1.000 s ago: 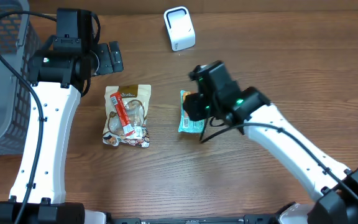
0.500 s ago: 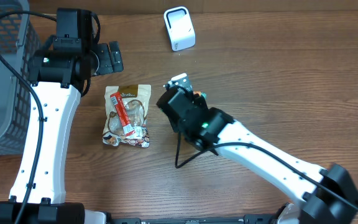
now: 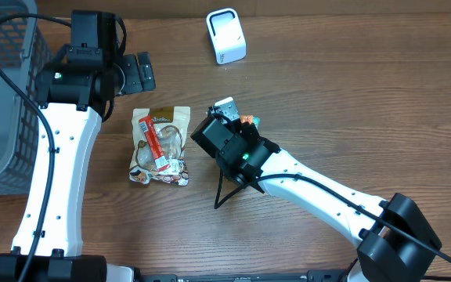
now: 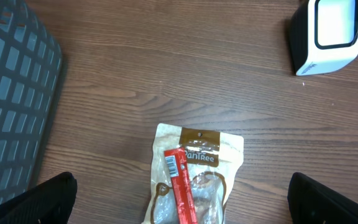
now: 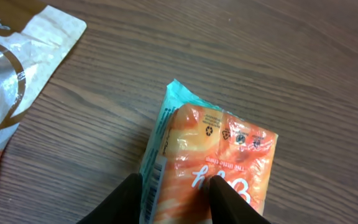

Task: Scan the item barcode
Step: 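Lower the right gripper and grasp the small orange pack on the teal pack, then lift the orange pack and carry it right of the teal pack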

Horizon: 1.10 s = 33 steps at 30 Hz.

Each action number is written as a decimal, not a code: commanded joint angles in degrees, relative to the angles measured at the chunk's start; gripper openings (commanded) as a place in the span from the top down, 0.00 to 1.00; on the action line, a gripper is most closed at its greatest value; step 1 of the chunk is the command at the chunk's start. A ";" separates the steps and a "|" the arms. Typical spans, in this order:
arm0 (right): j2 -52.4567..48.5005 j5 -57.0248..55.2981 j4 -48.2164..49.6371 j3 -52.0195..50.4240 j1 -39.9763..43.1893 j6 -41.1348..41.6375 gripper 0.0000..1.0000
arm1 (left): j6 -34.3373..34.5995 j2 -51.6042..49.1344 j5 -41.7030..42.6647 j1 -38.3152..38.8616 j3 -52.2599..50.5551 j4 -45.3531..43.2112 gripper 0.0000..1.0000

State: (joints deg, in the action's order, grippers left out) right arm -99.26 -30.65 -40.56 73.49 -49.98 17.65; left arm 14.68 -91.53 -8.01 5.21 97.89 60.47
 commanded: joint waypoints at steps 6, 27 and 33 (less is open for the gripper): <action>0.13 0.96 0.44 -0.76 -0.22 0.44 0.64 | 0.76 -0.09 -0.52 -0.17 0.74 -0.04 0.00; 0.11 0.94 -0.44 -0.81 -0.20 0.42 0.80 | 0.76 -0.09 -0.52 -0.17 0.74 -0.04 0.00; 0.13 0.92 -0.28 -0.79 -0.20 0.42 0.96 | 0.76 -0.09 -0.52 -0.17 0.74 -0.04 0.00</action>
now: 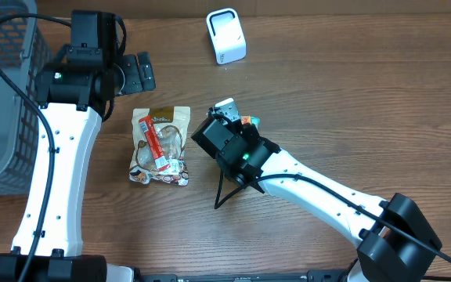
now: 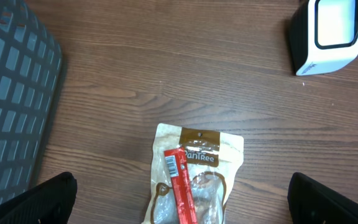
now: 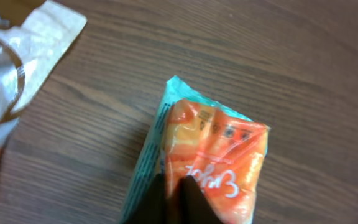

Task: Scan the item barcode
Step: 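Lift the orange pack and carry it right of the teal pack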

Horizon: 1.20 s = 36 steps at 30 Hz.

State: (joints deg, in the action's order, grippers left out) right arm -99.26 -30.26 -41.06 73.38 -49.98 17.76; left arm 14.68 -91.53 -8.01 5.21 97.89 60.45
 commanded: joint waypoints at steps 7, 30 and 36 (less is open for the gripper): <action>4.59 0.70 -0.13 3.06 -0.02 0.28 0.96 | 0.76 -0.09 -0.52 -0.17 0.74 -0.02 0.00; 14.05 70.27 -7.76 -4.70 46.58 -10.86 0.96 | 0.76 -0.09 -0.52 -0.17 0.74 -0.02 0.00; 14.03 83.36 12.09 -20.81 54.14 -9.40 0.96 | 0.76 -0.09 -0.52 -0.17 0.74 -0.02 0.00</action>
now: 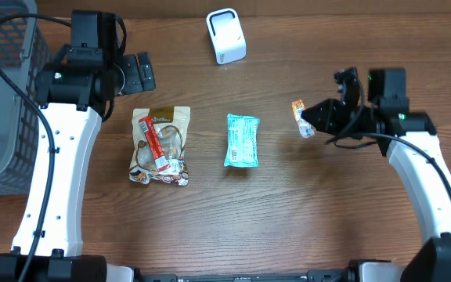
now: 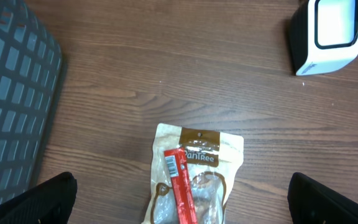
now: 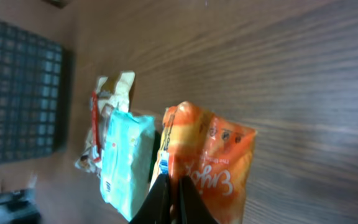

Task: Scan the item barcode
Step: 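Lift the orange pack and carry it right of the teal pack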

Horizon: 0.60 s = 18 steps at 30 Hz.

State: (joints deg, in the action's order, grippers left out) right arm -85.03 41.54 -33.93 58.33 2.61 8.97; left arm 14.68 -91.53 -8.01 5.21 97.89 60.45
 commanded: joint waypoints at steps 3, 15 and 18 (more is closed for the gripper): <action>-0.35 11.02 15.56 -13.11 1.60 1.53 0.96 | 0.76 -0.09 -0.52 -0.17 0.74 -0.02 0.00; -1.60 4.57 35.93 -25.79 0.35 8.02 0.96 | 0.76 -0.09 -0.52 -0.17 0.74 -0.02 0.00; -2.58 4.59 36.59 -25.81 0.35 8.74 0.96 | 0.76 -0.09 -0.52 -0.17 0.74 -0.02 0.00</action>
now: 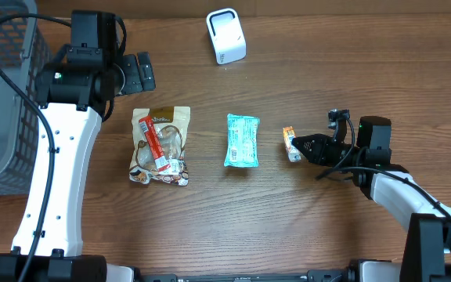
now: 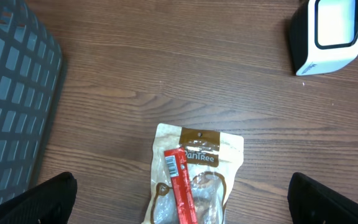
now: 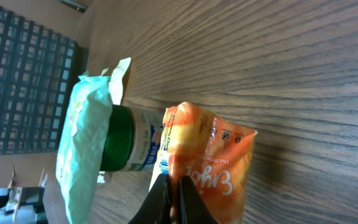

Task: Scan the item barcode
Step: 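Lift the orange pack and carry it right of the teal pack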

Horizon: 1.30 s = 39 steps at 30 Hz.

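Note:
My right gripper (image 1: 302,145) (image 3: 171,200) is shut on a small orange packet (image 1: 290,143) (image 3: 213,167), pinching its lower edge and holding it on edge just right of a teal pack (image 1: 243,139) (image 3: 84,144) that lies at the table's middle. The white scanner (image 1: 225,35) (image 2: 328,32) stands at the back, well away from the packet. My left gripper (image 1: 135,72) (image 2: 182,211) hangs open at the back left, above the top of a clear snack bag (image 1: 160,146) (image 2: 194,180) with a red strip.
A grey mesh basket (image 2: 11,106) fills the left edge of the table. The brown wooden tabletop (image 1: 327,227) lies bare along the front right. A black cable trails from the right wrist.
My right gripper, still shut on the orange packet, has moved left and toward the table's front, and now holds the packet close beside the teal pack. The left arm has not moved.
My right gripper stood open astride the orange packet lying on the teal pack at the table's middle. Then it was shut on the packet. Later it held the packet far out to the right, the teal pack left uncovered, and now holds it near that pack again.

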Each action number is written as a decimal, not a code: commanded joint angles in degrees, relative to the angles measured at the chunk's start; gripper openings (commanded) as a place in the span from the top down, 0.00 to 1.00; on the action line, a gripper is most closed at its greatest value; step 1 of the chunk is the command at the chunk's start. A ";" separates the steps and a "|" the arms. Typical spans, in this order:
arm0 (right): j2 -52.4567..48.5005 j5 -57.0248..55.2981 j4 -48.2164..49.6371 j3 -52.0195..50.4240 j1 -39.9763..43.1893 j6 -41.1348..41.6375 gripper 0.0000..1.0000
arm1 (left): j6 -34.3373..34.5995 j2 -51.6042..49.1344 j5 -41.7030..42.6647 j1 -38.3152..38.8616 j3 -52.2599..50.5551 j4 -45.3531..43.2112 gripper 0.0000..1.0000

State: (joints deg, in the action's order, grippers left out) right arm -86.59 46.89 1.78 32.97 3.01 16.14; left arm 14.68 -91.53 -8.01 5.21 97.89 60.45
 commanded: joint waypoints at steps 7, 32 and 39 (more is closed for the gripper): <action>-6.49 -0.28 6.05 -0.46 -0.04 3.72 0.96 | 0.76 -0.09 -0.52 -0.17 0.74 -0.02 0.00; -9.25 2.01 6.25 1.11 -0.04 5.51 0.74 | 0.76 -0.09 -0.52 -0.11 0.74 -0.02 0.00; -7.45 3.76 -1.77 9.07 -2.23 7.45 0.80 | 0.76 -0.09 -0.55 -0.11 0.74 -0.02 0.00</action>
State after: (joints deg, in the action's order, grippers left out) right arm -95.42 48.51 0.78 38.24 2.48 22.61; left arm 14.68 -91.53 -8.01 5.21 97.89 60.47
